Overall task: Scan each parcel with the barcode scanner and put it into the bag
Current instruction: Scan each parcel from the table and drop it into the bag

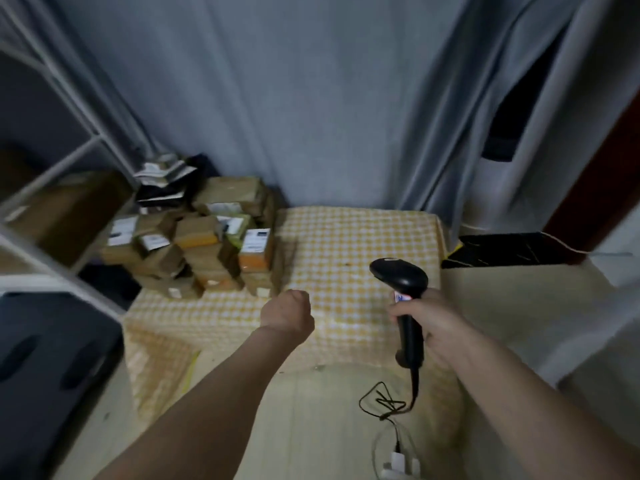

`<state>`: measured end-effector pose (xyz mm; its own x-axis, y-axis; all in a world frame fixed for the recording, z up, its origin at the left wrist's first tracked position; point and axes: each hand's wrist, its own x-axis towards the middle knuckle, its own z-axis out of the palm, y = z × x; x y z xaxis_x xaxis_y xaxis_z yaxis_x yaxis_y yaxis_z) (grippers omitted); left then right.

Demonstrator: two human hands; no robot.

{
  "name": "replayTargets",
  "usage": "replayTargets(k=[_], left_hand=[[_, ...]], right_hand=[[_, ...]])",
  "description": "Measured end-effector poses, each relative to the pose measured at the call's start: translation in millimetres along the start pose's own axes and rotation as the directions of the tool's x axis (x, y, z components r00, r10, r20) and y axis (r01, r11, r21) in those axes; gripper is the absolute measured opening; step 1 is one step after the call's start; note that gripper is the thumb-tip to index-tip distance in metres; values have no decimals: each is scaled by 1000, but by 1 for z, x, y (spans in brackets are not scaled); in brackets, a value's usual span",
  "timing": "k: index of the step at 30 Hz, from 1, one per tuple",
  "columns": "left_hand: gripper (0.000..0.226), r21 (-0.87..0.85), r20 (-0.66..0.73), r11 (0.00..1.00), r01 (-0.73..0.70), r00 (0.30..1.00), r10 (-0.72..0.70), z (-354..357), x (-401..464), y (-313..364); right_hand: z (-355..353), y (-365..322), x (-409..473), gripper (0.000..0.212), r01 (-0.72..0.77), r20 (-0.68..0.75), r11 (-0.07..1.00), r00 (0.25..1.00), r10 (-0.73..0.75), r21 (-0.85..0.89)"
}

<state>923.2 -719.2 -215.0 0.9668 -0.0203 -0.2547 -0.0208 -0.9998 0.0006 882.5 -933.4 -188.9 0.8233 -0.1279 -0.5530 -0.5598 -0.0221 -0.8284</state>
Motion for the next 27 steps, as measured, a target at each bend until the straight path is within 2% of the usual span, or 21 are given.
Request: replayTargets(k=[6,11,17,27], left_hand=[[33,-62,-6,982,176,984,-177,8,-43,-152],[30,-134,-1,953,271,962,-274,11,-74,-240],[27,-227,-16,911,344,934,-357,11,-90,-302],[25,-269,-17,891,365,923,-383,10,-58,-356]], right_hand=[[128,-2,-14,18,28,106,997,994,-20,-68],[209,-4,-24,17,28,153,996,988,-16,-81],[277,-14,-27,17,36,195,995,981,-17,-96],[350,-42,-1,16,67,282,994,958,-40,-85]])
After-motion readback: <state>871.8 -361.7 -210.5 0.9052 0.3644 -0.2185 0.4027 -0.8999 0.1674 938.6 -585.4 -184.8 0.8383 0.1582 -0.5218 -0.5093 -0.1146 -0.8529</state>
